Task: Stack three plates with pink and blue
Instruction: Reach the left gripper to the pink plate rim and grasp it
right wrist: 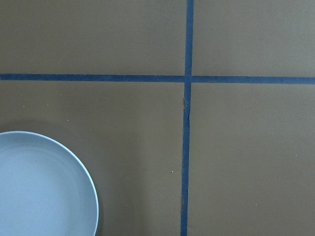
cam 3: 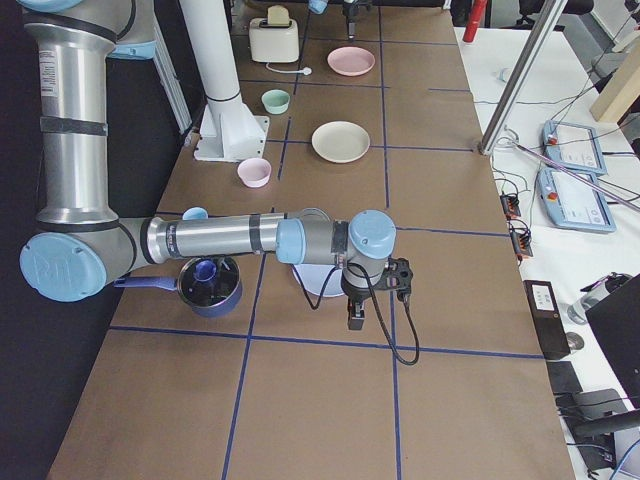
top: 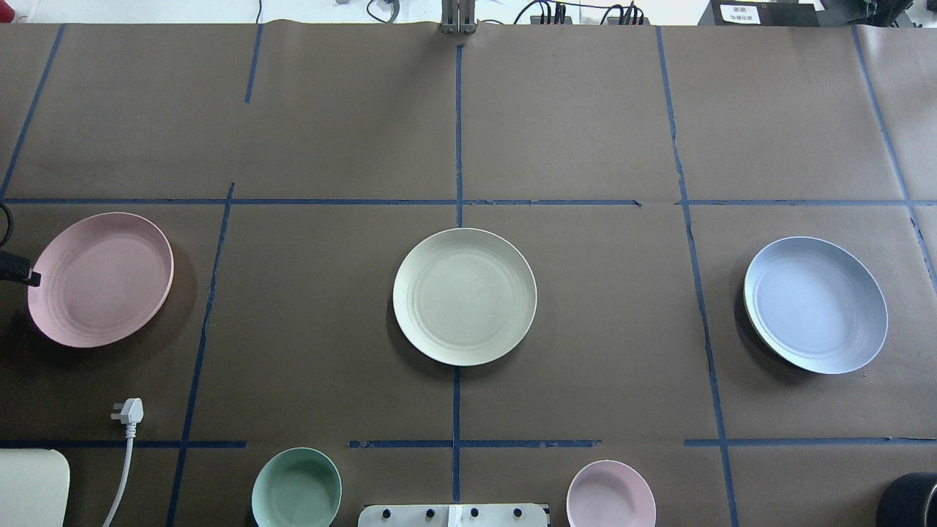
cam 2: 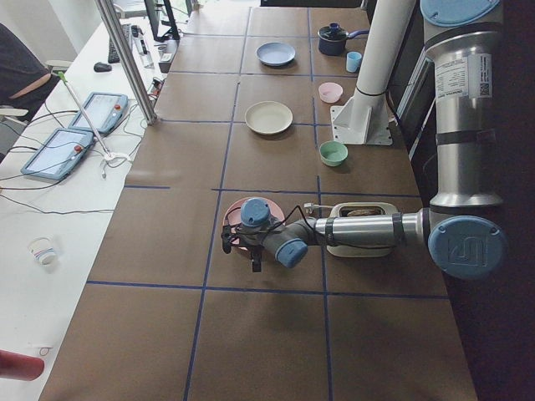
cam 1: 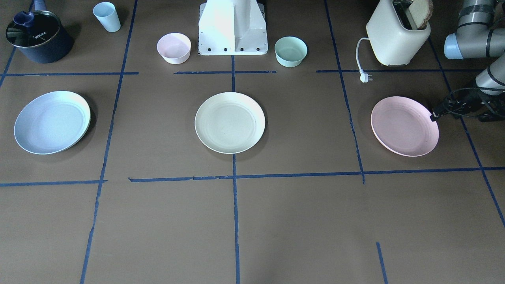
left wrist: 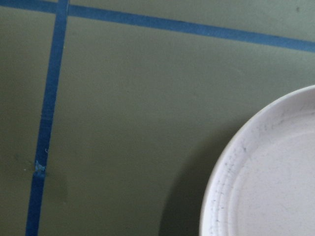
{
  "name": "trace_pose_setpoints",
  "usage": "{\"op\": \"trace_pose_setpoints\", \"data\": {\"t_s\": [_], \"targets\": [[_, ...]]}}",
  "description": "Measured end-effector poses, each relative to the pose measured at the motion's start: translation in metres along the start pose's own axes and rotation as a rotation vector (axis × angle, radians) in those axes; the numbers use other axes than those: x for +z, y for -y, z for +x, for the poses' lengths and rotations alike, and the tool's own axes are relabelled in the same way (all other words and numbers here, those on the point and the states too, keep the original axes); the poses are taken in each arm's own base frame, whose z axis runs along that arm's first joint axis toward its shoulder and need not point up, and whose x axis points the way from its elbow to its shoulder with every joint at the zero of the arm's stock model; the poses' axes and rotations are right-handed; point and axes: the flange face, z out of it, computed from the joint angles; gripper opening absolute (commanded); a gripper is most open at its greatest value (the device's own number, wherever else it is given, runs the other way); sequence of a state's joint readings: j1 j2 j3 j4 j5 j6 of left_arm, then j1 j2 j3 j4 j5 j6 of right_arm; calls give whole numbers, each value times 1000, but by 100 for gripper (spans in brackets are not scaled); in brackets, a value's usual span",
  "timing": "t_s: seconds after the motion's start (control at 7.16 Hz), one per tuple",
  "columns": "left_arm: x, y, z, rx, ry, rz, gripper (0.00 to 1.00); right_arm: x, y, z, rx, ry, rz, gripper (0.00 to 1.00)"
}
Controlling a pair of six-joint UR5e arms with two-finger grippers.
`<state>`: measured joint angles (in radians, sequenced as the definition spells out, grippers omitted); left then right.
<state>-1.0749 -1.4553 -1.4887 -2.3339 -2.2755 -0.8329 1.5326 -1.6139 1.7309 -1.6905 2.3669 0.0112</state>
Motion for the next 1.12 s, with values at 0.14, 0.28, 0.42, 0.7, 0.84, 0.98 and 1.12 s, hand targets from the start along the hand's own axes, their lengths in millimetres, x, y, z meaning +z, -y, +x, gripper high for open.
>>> {"op": "trace_pose_setpoints", "data": {"t_s": [0.14,0.28,0.42,0.7,0.84,0.98,1.12], "targets": [[6,-1,6,12,-2,-10,88,0,0,0,0,0,0,100],[11,-1,13,18,-5,-17,65,0,0,0,0,0,-1,100],[13,-1,18,7,-8,-21,36,1,0,0,1,0,-1,100],[14,0,26,-7,-14,-22,8,1,0,1,2,0,-2,100],[14,0,25,-9,-16,-22,3,0,0,0,2,0,-1,100],[10,-1,24,-10,-19,-21,2,-1,0,-1,-1,1,1,100],[2,-7,21,-14,-32,-27,1,-4,3,-4,-8,1,8,100]]}}
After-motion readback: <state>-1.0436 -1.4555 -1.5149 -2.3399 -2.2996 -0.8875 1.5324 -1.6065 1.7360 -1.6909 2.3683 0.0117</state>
